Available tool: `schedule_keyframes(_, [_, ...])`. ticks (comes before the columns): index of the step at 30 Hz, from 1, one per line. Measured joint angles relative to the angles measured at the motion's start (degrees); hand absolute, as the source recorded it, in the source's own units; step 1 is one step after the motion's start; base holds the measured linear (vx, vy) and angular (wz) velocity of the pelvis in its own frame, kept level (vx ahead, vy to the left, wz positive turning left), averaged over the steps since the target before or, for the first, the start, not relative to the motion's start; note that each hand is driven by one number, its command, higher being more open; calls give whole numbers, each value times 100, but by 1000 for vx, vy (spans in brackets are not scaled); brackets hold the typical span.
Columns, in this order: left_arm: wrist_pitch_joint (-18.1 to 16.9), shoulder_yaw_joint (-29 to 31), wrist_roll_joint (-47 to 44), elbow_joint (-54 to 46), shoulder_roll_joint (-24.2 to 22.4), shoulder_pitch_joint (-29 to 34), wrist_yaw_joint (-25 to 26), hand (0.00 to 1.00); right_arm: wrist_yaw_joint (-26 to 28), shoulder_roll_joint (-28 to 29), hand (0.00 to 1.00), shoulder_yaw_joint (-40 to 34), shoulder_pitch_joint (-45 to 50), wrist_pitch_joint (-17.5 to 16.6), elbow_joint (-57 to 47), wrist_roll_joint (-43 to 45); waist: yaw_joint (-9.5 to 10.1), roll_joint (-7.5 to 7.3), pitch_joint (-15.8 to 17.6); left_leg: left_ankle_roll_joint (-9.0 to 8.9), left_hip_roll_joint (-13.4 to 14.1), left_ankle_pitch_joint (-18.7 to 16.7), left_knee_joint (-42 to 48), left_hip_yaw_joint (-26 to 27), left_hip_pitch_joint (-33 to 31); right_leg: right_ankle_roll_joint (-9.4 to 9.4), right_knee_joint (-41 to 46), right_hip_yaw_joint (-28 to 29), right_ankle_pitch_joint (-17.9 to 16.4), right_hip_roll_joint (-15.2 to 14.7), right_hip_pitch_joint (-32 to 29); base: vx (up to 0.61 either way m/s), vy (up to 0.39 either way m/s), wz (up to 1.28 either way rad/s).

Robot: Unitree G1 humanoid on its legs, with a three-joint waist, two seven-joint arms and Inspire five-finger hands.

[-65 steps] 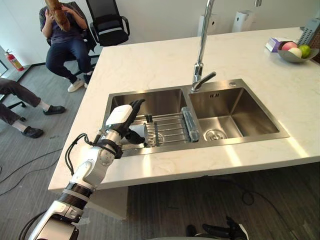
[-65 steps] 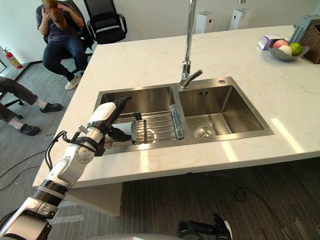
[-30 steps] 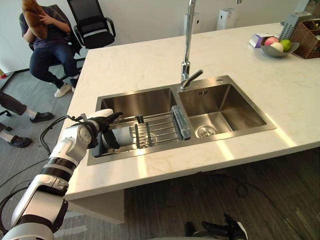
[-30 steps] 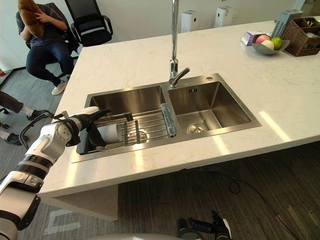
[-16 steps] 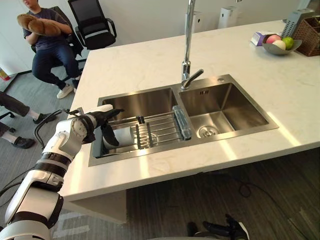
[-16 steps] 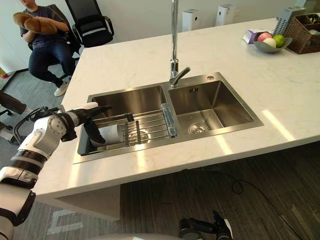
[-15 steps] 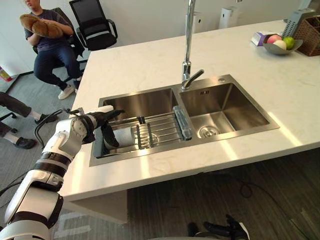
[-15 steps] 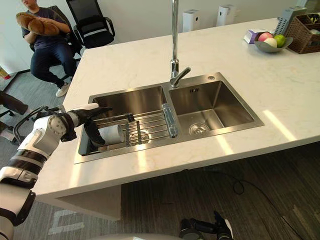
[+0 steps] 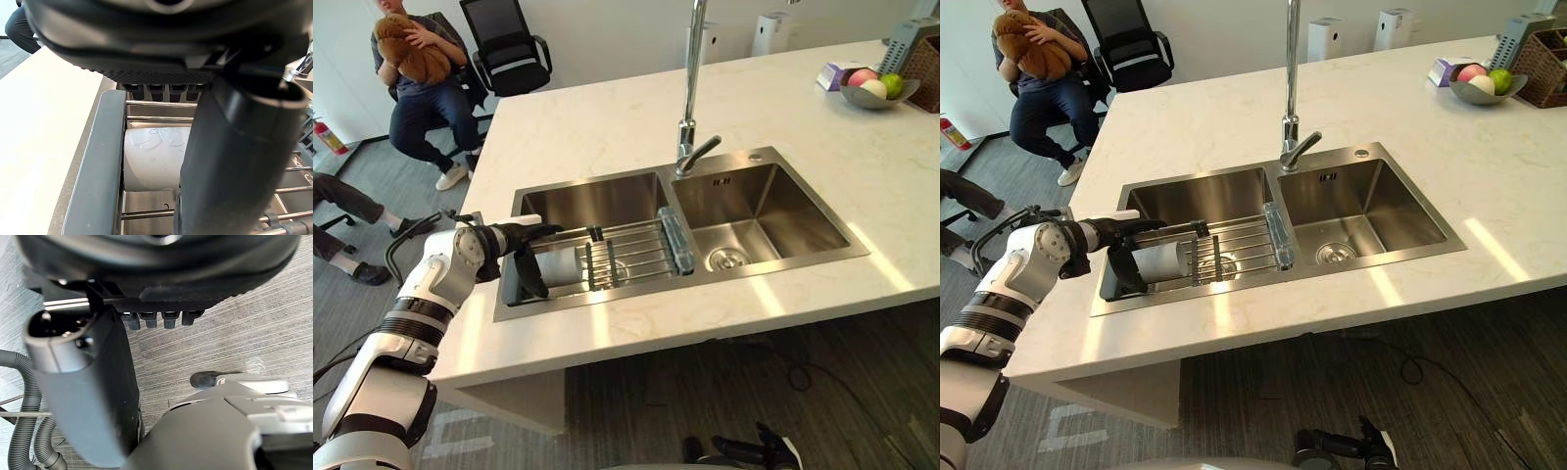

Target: Walk over to the sink, pick up the cup, carry it to the dishwasher, place the cup inside the dishwasher, then close the dishwasher door

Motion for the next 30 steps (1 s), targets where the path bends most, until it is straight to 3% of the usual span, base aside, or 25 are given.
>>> schedule_keyframes(8, [-48,-92,8,-114,-11,71,271,100,-3,-1,100,8,-20,1,35,0,-5,-10,-5,0,3,-1,-1,5,13,0,-1,6,0,1,12,0,0,0])
schedule_keyframes(15, [-102,-162,121,-81,-336,293,709,100,0,-6,100,28,-30,17,46,1,-13,-21,-12,5,17,-7,-24,42,53,1,-10,35,0,1,29,0,0,-2])
schedule_keyframes(30, [12,-172,513,442,-624,313,777,100,60,1,100,65,-71,15,100,-1,-171,-57,-35,11,15,-64,-24,153,163,22,-29,140,-10,7,81,-4,2,-3])
